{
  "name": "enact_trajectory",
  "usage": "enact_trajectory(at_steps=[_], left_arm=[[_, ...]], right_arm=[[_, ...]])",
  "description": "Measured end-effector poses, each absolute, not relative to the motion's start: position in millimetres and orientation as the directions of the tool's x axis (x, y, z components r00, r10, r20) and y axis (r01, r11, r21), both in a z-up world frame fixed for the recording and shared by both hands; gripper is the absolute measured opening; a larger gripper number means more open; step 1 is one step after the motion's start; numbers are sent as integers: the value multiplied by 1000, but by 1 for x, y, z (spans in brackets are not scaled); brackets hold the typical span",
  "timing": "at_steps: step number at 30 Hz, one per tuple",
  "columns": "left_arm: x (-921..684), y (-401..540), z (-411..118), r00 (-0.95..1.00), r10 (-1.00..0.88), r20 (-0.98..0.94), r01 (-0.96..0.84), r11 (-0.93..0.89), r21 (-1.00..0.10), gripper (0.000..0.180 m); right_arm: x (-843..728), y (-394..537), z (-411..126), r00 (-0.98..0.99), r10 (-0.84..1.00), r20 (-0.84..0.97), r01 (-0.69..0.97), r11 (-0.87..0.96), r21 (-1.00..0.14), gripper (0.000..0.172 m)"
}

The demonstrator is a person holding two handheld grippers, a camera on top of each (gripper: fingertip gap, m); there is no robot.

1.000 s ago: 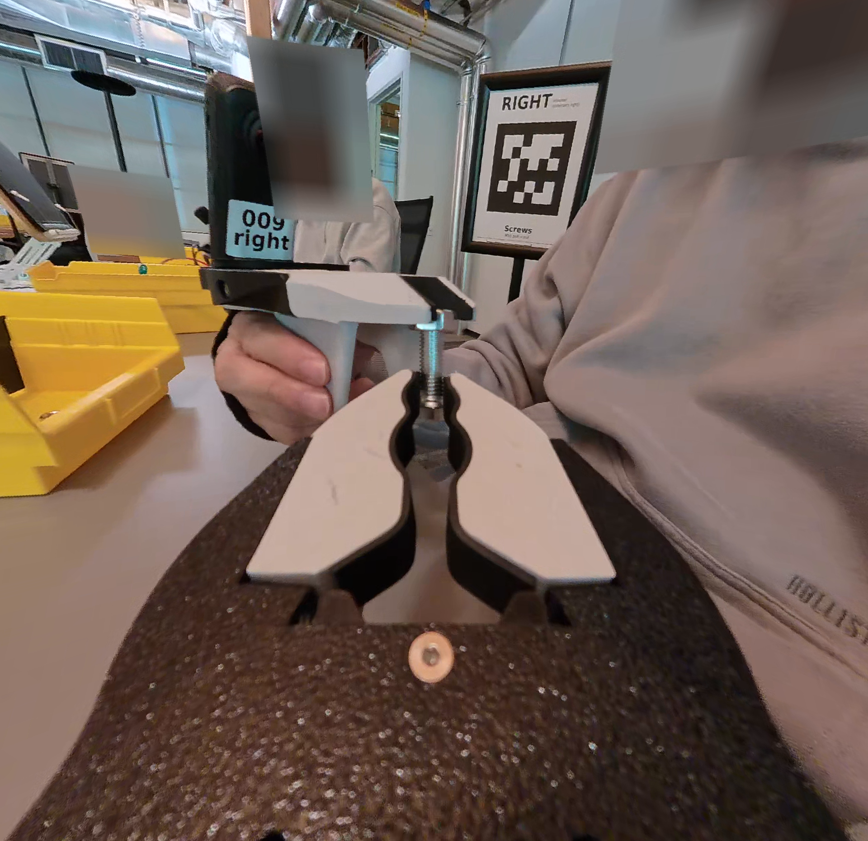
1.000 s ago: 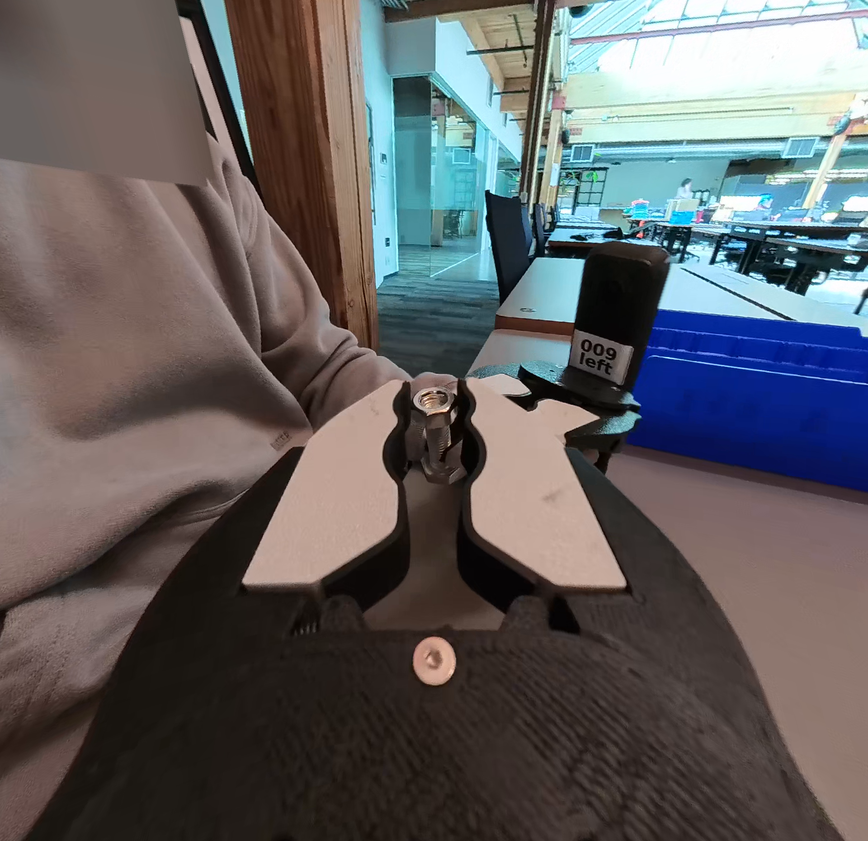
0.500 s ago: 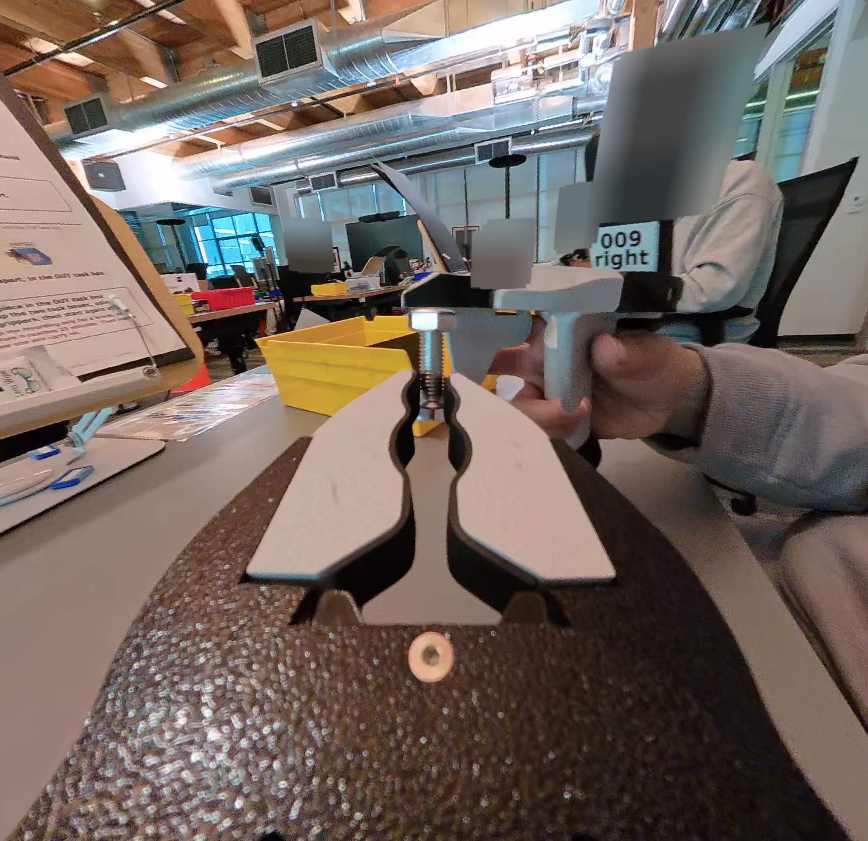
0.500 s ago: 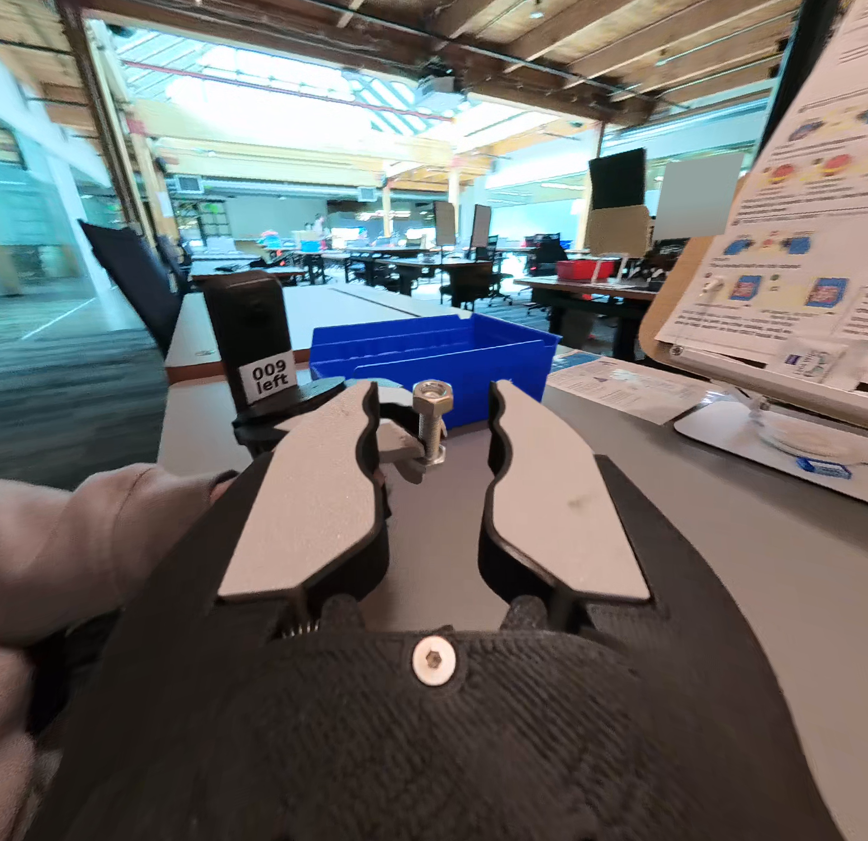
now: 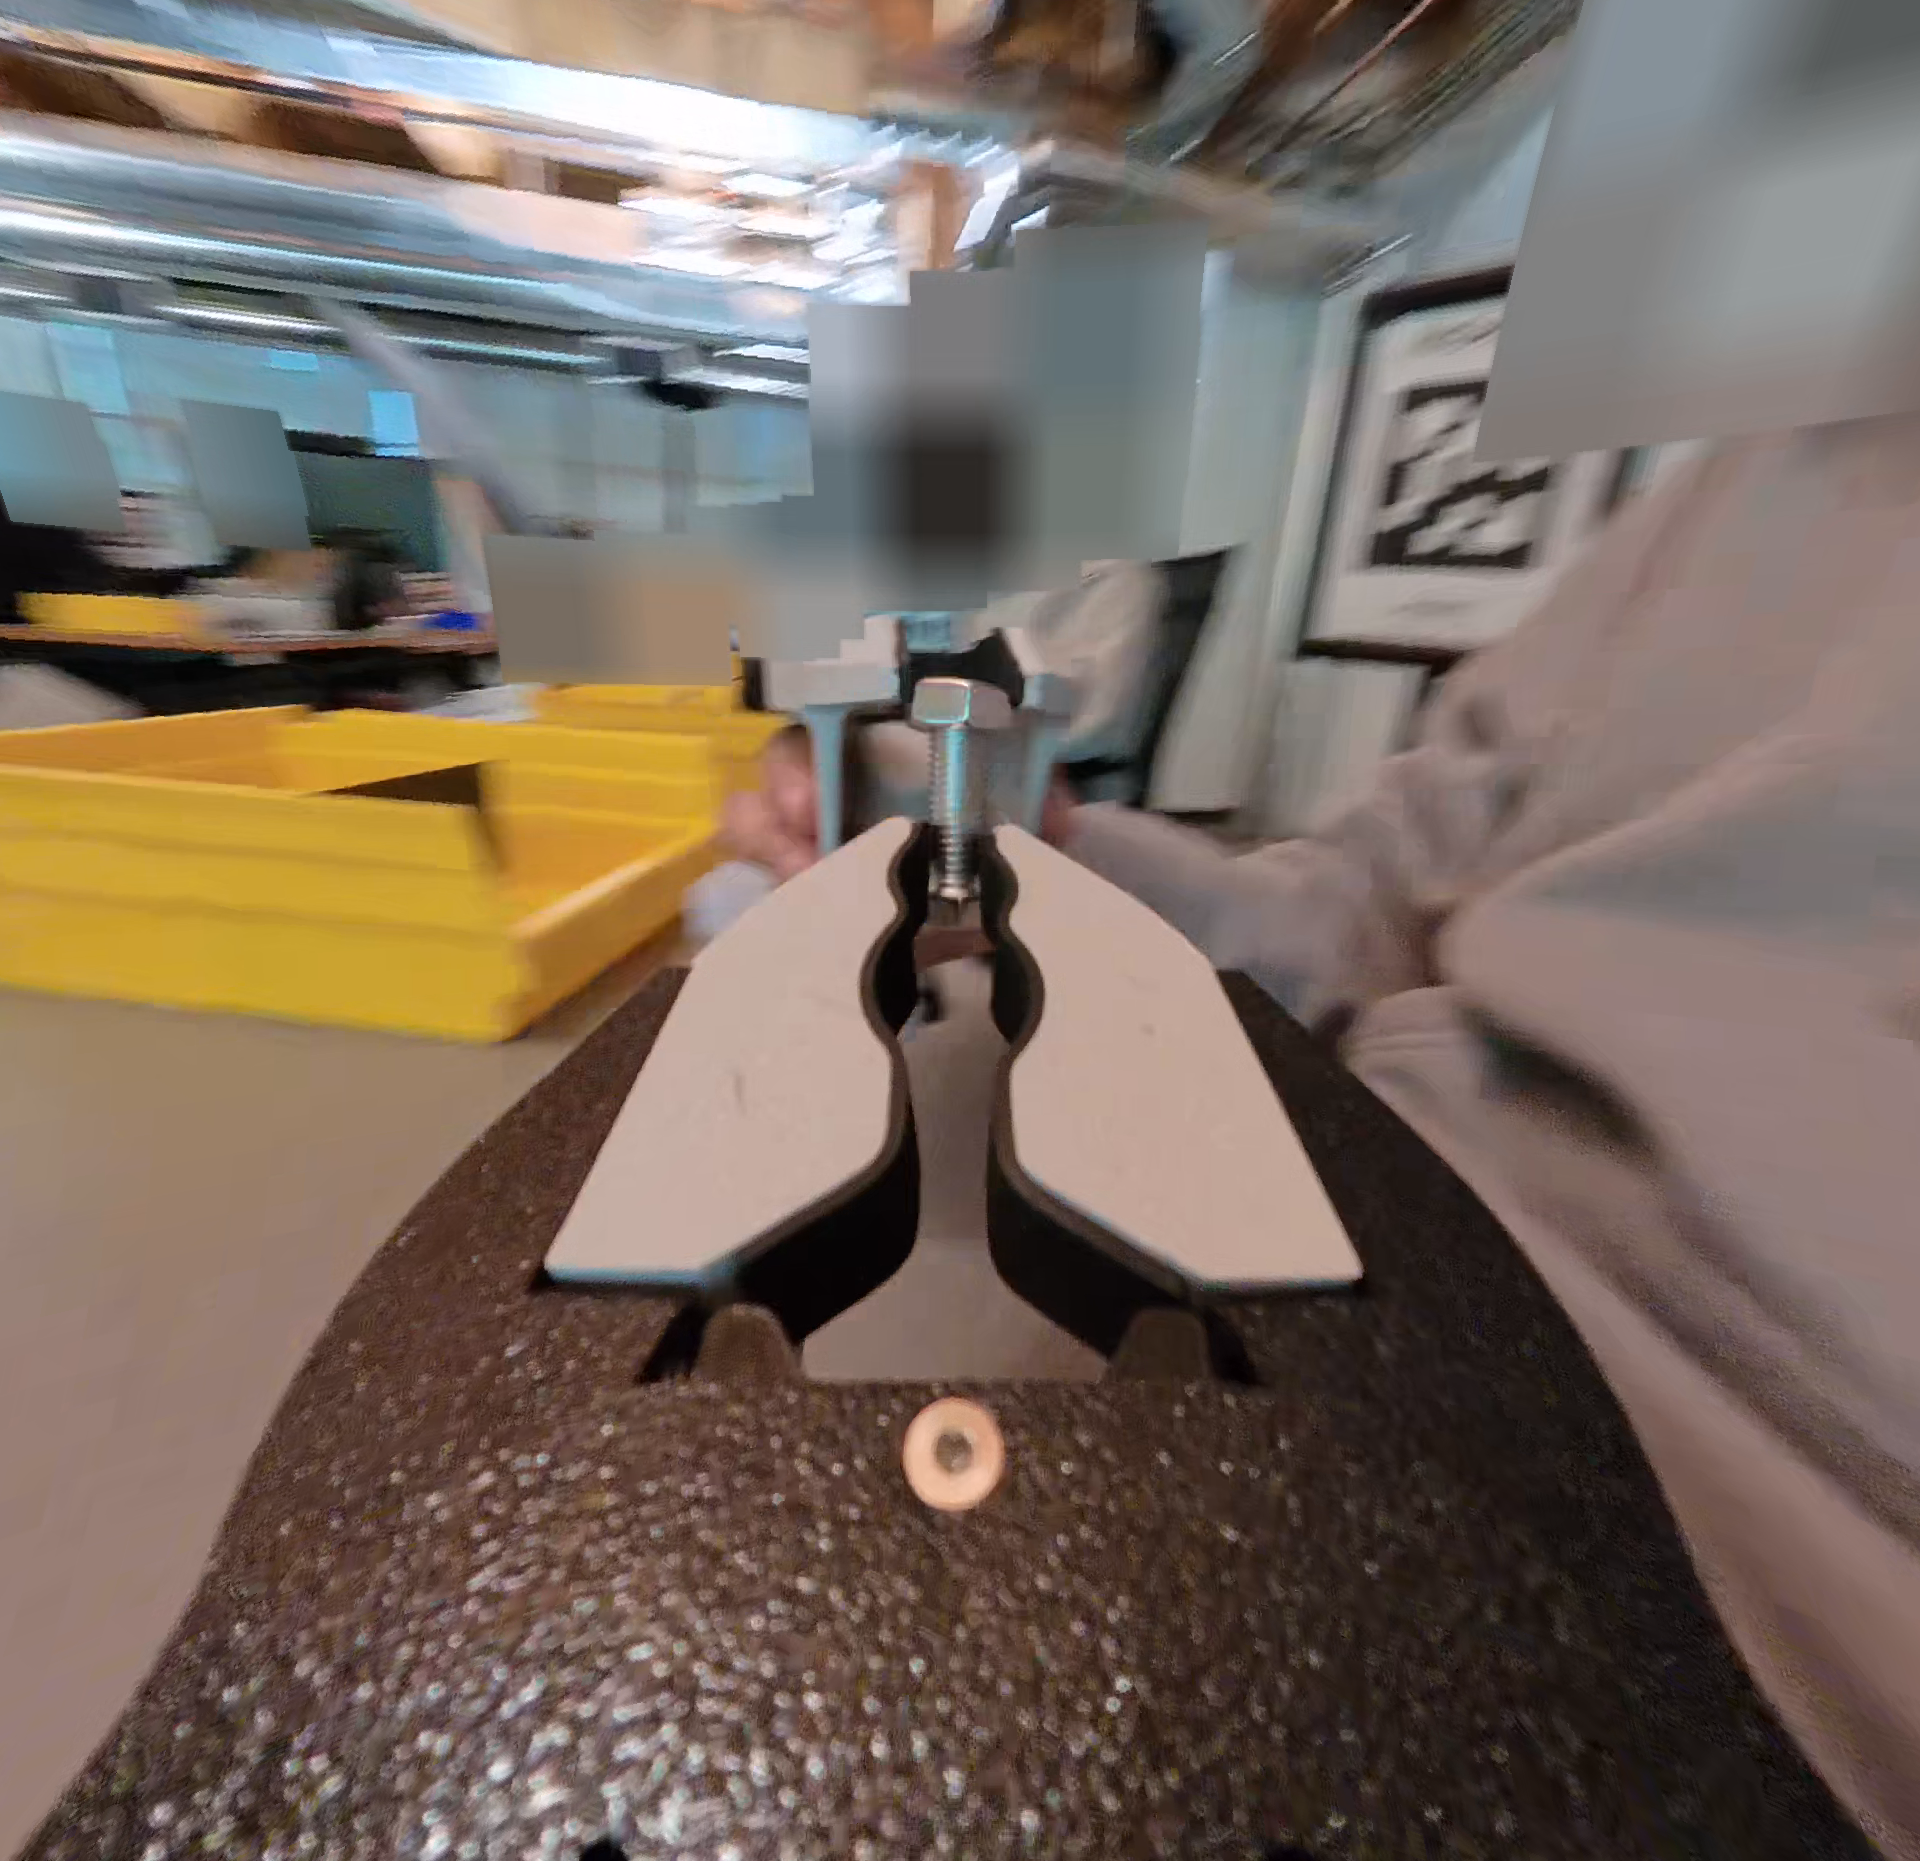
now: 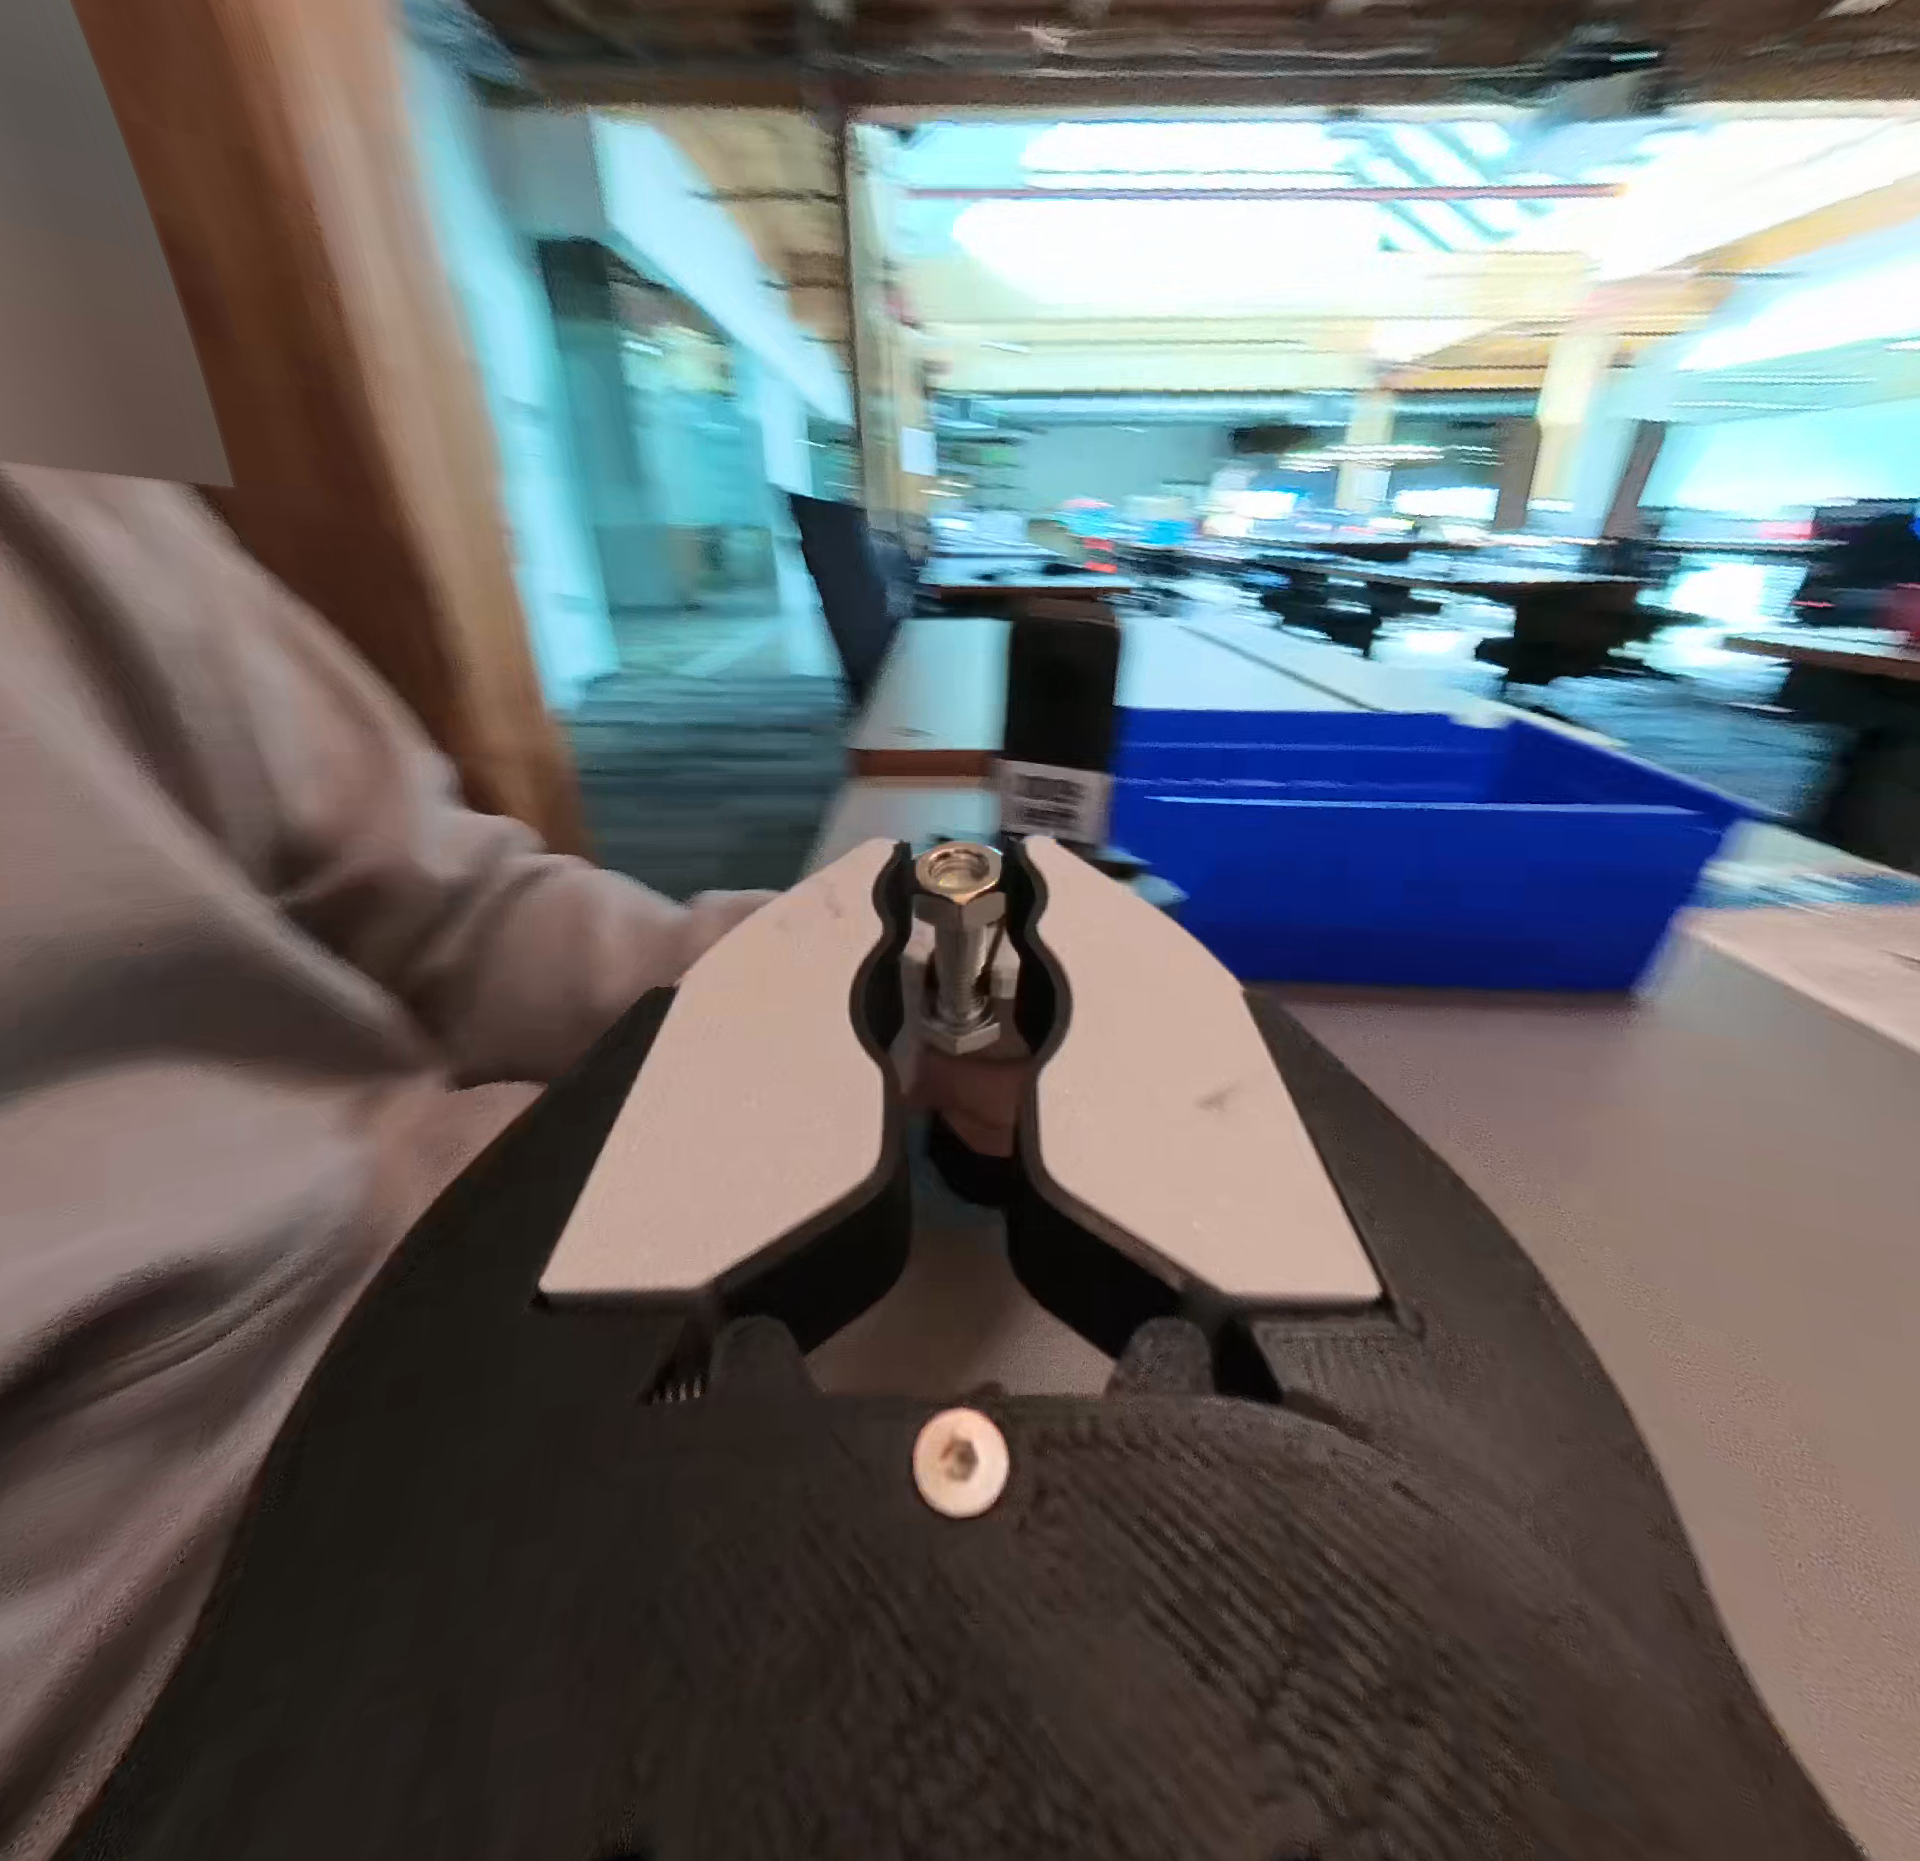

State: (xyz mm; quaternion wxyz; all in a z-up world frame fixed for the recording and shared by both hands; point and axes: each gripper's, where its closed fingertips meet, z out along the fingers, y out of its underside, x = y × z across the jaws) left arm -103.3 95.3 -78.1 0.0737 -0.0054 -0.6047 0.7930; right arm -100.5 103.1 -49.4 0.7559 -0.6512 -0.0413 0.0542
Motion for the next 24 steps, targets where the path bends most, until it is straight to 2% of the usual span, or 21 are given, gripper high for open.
enact_trajectory(at_steps=[2, 4, 8, 10, 13, 17, 20, 24], left_arm=[[-124, 89, -80, -950, 292, 111, -176, -208, -962, 8], [-138, 86, -83, -922, 372, 106, -180, -170, -969, 8], [-141, 85, -84, -913, 392, 113, -186, -155, -970, 8], [-129, 86, -83, -948, 306, 92, -155, -187, -970, 8], [-102, 91, -85, -997, 70, 22, -37, -214, -976, 8], [-65, 101, -92, -971, -238, -26, 66, -162, -985, 8], [-55, 108, -90, -945, -325, -24, 83, -168, -982, 8], [-52, 110, -91, -936, -351, -27, 87, -157, -984, 8]], right_arm=[[-122, 97, -51, 956, 292, -4, -46, 135, -990, 17], [-137, 94, -53, 928, 372, 36, -14, 129, -992, 17], [-140, 94, -54, 917, 398, 21, -33, 128, -991, 17], [-127, 96, -53, 952, 306, 6, -43, 154, -987, 17], [-95, 97, -49, 997, 81, -4, -19, 190, -982, 37], [-64, 102, -49, 988, -154, -34, -6, 182, -983, 46], [-56, 110, -56, 964, -267, 9, 47, 136, -990, 45], [-53, 119, -62, 937, -343, 72, 107, 84, -991, 36]])
